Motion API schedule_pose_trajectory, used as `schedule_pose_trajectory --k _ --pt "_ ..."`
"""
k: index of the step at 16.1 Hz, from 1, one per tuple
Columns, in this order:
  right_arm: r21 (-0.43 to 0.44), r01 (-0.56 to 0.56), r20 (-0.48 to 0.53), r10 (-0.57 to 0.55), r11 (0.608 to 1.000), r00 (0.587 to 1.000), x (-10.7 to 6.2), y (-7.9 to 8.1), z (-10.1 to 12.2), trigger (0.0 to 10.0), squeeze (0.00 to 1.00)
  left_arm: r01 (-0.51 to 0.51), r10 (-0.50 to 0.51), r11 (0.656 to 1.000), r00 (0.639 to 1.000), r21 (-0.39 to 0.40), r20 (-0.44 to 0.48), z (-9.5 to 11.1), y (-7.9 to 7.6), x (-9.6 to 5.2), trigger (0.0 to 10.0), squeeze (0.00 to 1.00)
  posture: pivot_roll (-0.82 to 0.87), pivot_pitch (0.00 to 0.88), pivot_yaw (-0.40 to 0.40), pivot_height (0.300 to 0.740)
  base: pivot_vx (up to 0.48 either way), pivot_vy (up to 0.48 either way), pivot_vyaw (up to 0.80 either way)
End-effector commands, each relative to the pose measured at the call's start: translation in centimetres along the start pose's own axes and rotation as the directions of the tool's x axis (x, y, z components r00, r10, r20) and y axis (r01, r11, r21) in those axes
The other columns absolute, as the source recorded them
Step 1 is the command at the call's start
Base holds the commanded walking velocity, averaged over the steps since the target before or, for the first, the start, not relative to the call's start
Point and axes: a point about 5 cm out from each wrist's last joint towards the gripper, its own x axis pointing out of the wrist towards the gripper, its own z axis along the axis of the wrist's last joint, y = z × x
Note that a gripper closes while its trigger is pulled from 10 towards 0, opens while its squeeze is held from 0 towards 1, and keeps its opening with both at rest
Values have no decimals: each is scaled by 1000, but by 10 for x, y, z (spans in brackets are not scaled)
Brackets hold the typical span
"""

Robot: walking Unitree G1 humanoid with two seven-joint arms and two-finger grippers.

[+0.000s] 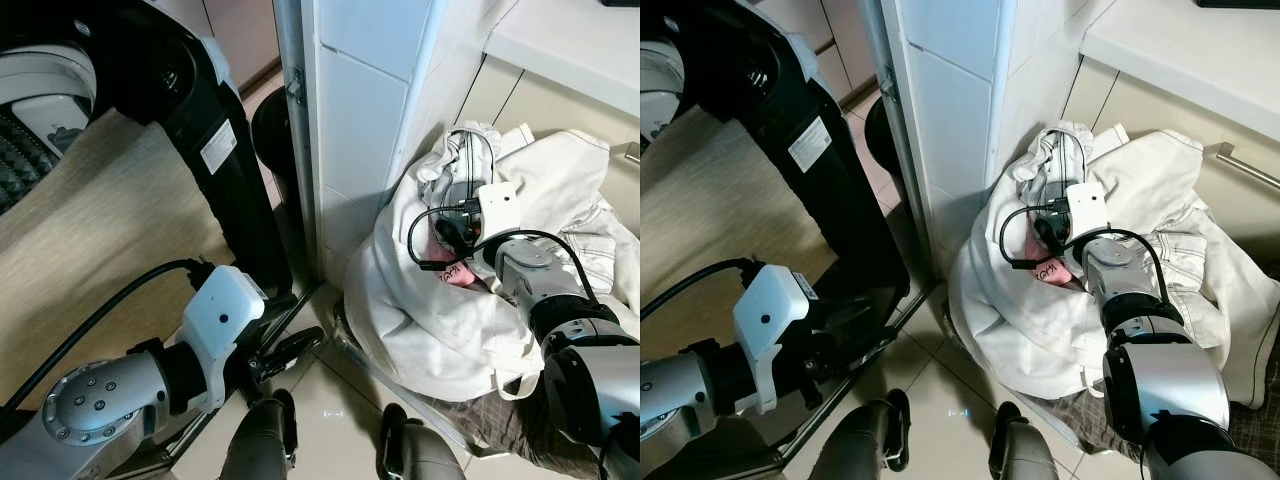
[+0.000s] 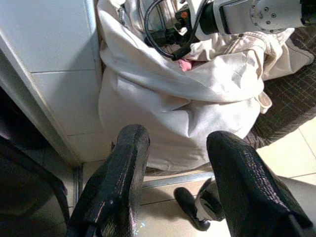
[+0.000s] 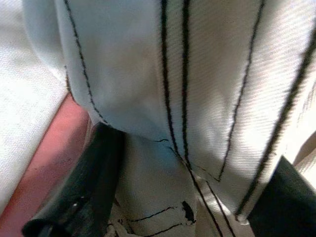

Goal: Clothes washing

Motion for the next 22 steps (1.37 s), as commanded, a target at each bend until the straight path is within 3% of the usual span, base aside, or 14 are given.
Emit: schedule_pose_trajectory --k 1,18,22 --pt "20 18 -51 -17 1000 999 -2 -3 -12 0 0 31 -31 999 1000 13 7 3 -7 -1 10000 0 294 325 60 740 0 0 0" --pt "52 9 11 -10 999 1000 0 -3 2 0 0 29 -30 1000 999 10 22 2 0 14 10000 0 249 260 35 740 0 0 0" --pt "190 9 71 -22 982 997 -1 -7 10 0 0 -1 1 1000 999 -3 51 -2 6 26 10000 0 163 196 22 740 0 0 0"
